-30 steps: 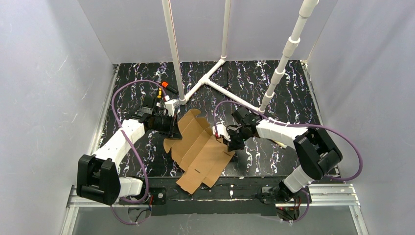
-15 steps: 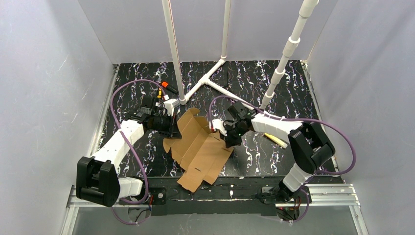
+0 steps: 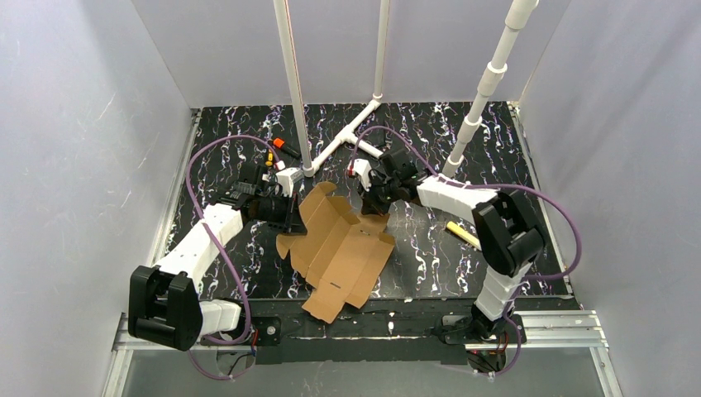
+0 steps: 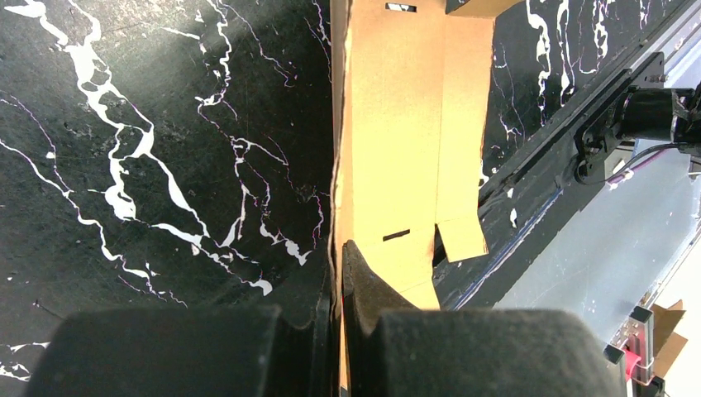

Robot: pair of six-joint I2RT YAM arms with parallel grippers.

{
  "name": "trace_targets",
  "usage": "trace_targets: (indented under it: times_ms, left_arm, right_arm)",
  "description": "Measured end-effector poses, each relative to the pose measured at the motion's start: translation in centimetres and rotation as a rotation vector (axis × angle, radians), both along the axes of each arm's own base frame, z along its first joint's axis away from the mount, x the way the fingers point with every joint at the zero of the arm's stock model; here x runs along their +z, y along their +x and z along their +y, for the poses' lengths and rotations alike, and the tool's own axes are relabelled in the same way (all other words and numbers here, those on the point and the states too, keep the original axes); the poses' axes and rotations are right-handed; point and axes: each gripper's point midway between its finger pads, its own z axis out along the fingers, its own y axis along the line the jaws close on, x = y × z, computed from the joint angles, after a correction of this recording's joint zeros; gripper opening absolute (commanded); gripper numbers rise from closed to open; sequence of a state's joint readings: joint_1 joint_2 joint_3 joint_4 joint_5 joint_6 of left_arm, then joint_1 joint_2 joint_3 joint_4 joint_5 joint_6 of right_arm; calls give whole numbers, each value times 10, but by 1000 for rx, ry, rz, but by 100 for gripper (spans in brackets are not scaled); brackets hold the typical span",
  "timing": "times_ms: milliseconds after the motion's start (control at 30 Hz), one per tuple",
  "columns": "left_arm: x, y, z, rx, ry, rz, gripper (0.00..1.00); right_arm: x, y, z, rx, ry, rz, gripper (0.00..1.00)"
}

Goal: Fold the paper box

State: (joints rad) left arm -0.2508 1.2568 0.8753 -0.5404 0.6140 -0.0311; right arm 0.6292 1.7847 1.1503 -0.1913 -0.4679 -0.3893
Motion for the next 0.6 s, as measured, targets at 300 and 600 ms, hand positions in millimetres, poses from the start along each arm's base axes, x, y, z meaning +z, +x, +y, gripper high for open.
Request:
trace_targets:
  times_ms: [300, 600]
  left_arm:
    - [0, 0, 0, -1, -1, -4, 0]
    - [1, 1, -1, -3, -5, -9, 0]
  right_arm:
    - [-11, -3, 15, -58, 56, 52, 1]
    - [-12, -33, 49, 6, 110, 87, 1]
